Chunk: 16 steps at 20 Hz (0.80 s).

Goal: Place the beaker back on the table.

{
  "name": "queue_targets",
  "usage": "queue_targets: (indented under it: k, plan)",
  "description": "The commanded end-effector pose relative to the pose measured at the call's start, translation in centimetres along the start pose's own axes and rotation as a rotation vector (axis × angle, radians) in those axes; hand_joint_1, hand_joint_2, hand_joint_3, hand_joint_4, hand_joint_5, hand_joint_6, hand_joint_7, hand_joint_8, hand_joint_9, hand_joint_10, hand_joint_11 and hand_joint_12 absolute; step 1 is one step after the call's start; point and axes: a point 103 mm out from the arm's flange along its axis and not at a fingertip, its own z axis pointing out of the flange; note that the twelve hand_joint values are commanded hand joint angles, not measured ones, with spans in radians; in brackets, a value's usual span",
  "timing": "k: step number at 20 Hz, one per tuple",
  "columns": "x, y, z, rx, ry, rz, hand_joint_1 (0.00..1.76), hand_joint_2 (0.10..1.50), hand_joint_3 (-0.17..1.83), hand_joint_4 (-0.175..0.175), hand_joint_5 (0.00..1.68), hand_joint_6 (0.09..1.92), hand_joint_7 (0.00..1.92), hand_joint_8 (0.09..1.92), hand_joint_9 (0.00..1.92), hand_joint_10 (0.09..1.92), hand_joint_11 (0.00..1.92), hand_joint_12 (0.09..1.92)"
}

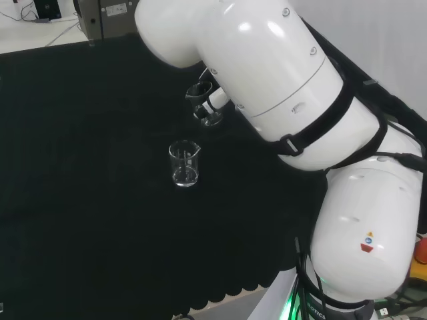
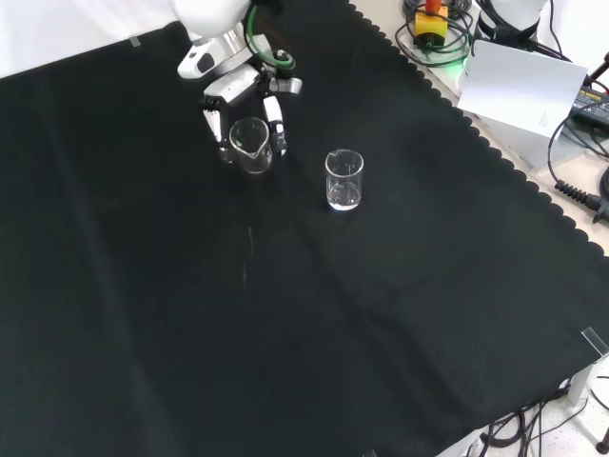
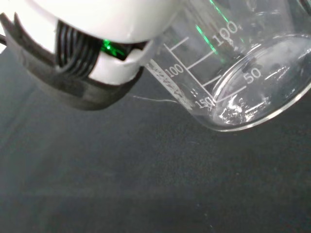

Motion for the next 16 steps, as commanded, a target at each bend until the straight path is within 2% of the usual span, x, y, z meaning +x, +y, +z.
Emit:
queue_targets:
  k: [1, 9, 16]
  plan:
    - [-0.9, 1.2, 2.3, -0.003, 0.105, -0.03, 1.31, 0.73, 0.48, -0.175, 1.3, 0.53, 1.35, 0.51, 1.73, 0.09, 1.4, 0.59]
    - [-0.6, 1.6, 3.9, -0.019, 0.122, -0.049, 1.31, 0.73, 0.48, -0.175, 1.3, 0.52, 1.36, 0.5, 1.72, 0.09, 1.4, 0.59]
    - [-0.6, 2.1, 4.4, -0.048, 0.108, -0.041, 1.31, 0.76, 0.42, -0.175, 1.32, 0.48, 1.37, 0.45, 1.7, 0.09, 1.39, 0.6]
